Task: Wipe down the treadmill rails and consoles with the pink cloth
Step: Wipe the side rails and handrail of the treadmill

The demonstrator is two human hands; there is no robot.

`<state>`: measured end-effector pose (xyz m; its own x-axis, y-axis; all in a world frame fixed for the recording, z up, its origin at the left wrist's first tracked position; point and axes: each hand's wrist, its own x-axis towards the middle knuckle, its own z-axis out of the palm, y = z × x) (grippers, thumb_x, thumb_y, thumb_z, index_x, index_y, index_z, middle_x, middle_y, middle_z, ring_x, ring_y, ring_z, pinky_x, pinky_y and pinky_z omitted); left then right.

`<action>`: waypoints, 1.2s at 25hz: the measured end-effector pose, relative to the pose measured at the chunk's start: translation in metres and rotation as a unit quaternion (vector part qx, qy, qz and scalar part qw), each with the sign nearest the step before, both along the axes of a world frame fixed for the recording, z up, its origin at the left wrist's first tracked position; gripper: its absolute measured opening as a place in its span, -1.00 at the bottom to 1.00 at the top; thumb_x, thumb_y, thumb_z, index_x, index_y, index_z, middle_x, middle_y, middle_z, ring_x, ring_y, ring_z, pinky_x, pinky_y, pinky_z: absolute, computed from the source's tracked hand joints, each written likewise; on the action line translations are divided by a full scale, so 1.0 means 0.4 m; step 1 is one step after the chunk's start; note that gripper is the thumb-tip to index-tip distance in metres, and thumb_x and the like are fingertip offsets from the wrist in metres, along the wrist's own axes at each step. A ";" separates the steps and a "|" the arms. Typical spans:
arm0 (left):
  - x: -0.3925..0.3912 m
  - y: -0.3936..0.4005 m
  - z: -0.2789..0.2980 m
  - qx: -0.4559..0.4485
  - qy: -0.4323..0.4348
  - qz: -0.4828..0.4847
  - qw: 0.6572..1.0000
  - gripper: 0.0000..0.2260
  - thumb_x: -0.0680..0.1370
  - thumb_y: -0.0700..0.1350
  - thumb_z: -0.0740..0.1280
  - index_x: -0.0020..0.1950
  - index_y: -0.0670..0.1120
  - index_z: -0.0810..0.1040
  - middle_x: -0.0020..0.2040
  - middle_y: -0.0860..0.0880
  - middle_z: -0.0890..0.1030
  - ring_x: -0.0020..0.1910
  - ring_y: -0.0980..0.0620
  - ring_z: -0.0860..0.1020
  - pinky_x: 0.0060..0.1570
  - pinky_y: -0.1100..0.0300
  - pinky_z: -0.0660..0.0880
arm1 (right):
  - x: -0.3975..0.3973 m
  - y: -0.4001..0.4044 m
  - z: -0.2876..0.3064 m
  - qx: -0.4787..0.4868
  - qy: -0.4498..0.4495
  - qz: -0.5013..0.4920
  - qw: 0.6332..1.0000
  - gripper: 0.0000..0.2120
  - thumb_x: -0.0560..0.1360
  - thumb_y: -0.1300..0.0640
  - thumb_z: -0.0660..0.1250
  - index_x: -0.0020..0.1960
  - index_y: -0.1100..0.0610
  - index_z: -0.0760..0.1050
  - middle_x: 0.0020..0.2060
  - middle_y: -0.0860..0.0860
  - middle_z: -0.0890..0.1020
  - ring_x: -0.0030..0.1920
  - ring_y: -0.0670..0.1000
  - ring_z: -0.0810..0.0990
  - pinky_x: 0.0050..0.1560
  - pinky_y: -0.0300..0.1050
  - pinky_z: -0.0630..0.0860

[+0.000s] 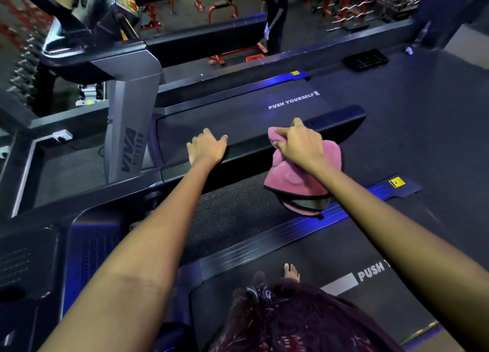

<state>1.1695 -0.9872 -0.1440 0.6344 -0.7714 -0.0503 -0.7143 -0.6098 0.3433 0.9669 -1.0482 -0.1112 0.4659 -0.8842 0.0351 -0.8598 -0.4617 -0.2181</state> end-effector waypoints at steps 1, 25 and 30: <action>0.000 0.000 0.001 -0.001 0.000 0.001 1.000 -0.52 0.57 0.15 0.13 0.28 -0.20 0.39 0.23 -0.20 0.52 0.24 -0.19 0.43 0.26 -0.05 0.27 | 0.010 -0.008 0.001 -0.007 0.013 -0.022 1.000 -0.74 0.55 0.00 0.20 0.17 -0.03 0.55 0.10 0.14 0.41 0.02 0.23 0.55 -0.08 -0.04 0.40; -0.028 0.015 0.019 -0.066 -0.065 -0.046 0.995 -0.73 0.61 -0.12 0.10 0.24 -0.21 0.42 0.18 -0.22 0.54 0.18 -0.21 0.45 0.18 -0.02 0.31 | -0.014 -0.036 0.000 -0.033 0.038 -0.032 0.998 -0.75 0.56 0.00 0.18 0.15 0.02 0.54 0.14 0.16 0.42 0.01 0.23 0.56 -0.09 -0.04 0.40; -0.061 -0.029 0.028 0.005 -0.178 -0.113 0.977 -0.74 0.60 -0.16 0.10 0.25 -0.22 0.36 0.22 -0.21 0.49 0.22 -0.22 0.41 0.23 -0.08 0.25 | 0.028 0.003 -0.001 -0.021 0.009 0.025 0.999 -0.79 0.56 -0.01 0.19 0.12 -0.03 0.54 0.11 0.13 0.40 -0.02 0.22 0.56 -0.13 -0.04 0.39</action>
<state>1.1452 -0.9987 -0.1329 0.4256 -0.8949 0.1343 -0.9047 -0.4239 0.0424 0.9782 -1.0471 -0.1115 0.5110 -0.8572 0.0637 -0.8386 -0.5135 -0.1820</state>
